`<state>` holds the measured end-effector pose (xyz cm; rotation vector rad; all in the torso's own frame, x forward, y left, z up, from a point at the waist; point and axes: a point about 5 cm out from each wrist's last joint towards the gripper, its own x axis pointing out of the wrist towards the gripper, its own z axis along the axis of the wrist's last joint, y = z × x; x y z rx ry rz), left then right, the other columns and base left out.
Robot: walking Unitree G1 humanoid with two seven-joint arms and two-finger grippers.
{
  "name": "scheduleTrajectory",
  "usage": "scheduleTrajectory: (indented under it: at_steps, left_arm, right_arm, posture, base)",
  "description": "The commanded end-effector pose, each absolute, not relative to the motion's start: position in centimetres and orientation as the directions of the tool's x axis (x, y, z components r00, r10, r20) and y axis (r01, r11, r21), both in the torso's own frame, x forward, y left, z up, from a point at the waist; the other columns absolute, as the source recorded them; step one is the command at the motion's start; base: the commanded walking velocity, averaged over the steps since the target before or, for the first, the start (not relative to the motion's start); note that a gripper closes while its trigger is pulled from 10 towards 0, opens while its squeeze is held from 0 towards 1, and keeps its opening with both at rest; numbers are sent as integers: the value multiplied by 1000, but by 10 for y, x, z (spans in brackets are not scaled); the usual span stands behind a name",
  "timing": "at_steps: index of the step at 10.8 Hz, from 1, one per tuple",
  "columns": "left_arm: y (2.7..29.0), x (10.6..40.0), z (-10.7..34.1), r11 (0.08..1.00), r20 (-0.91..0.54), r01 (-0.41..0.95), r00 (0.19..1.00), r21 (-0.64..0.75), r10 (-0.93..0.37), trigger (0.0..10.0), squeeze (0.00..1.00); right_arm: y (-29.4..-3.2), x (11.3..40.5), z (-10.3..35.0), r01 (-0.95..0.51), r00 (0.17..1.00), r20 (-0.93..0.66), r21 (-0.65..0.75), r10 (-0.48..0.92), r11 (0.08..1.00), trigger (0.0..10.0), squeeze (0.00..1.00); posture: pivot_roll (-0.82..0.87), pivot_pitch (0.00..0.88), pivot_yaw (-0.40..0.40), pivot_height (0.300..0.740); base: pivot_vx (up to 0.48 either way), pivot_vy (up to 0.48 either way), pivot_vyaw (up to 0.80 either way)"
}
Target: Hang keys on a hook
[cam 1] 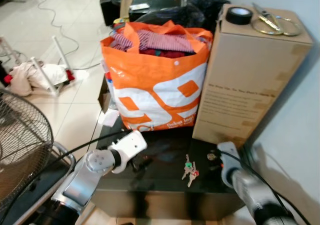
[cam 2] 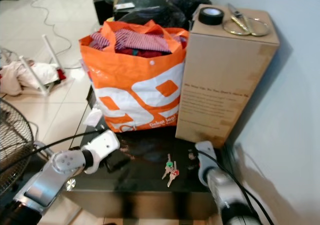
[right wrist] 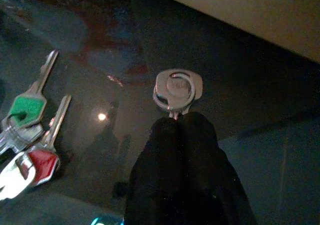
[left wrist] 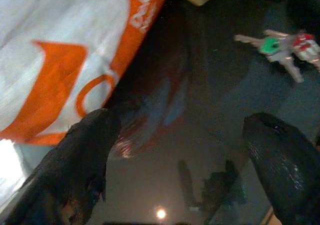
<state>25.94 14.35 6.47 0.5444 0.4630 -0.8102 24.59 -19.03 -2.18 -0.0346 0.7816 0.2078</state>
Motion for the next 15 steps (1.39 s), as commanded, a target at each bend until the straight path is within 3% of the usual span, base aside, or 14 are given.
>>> scheduleTrajectory:
  at_steps: [1,3,4,5,7,11,12,14,15]
  left_arm:
    - [147,260,68,597,-559,752,633,279,-536,10000,0]
    - [147,261,67,602,-557,750,635,275,-536,10000,0]
    - [145,262,68,596,-556,752,633,280,-539,10000,0]
    - [145,264,67,587,-560,758,628,284,-540,10000,0]
    - [144,262,66,559,-584,783,596,272,-552,10000,0]
    - [139,256,62,474,-632,857,484,202,-606,10000,0]
    - [138,255,61,456,-637,870,460,186,-618,10000,0]
    - [136,250,60,425,-650,894,410,145,-640,10000,0]
    - [136,247,60,405,-657,907,377,117,-653,10000,0]
  right_arm:
    - [-191,249,-8,-212,729,-653,70,206,975,0,0]
    - [-190,246,-2,-224,749,-625,76,221,972,0,0]
    - [-189,247,-2,-221,756,-620,62,211,973,4706,0]
    - [-184,249,-1,-241,751,-625,42,214,970,10000,1000]
    - [-178,254,-6,-311,723,-661,-54,199,949,10000,1000]
    - [-171,268,-6,-332,721,-671,-118,171,936,10000,1000]
    - [-173,270,-8,-326,717,-681,-140,148,935,10000,0]
    - [-174,274,-10,-326,704,-698,-147,136,934,10000,0]
    - [-174,278,-11,-323,698,-704,-149,129,935,4863,0]
  posture:
    - [-59,0,47,740]
    - [-69,0,55,740]
    - [-71,0,58,740]
    - [-70,0,61,740]
    - [-66,0,59,740]
    - [-74,0,57,740]
    - [-76,0,55,740]
    - [-75,0,54,740]
    - [-75,0,55,740]
  base:
    - [0,0,0]
    - [0,0,0]
    - [0,0,0]
    - [0,0,0]
    - [0,0,0]
    - [0,0,0]
    - [0,0,0]
    - [0,0,0]
    - [0,0,0]
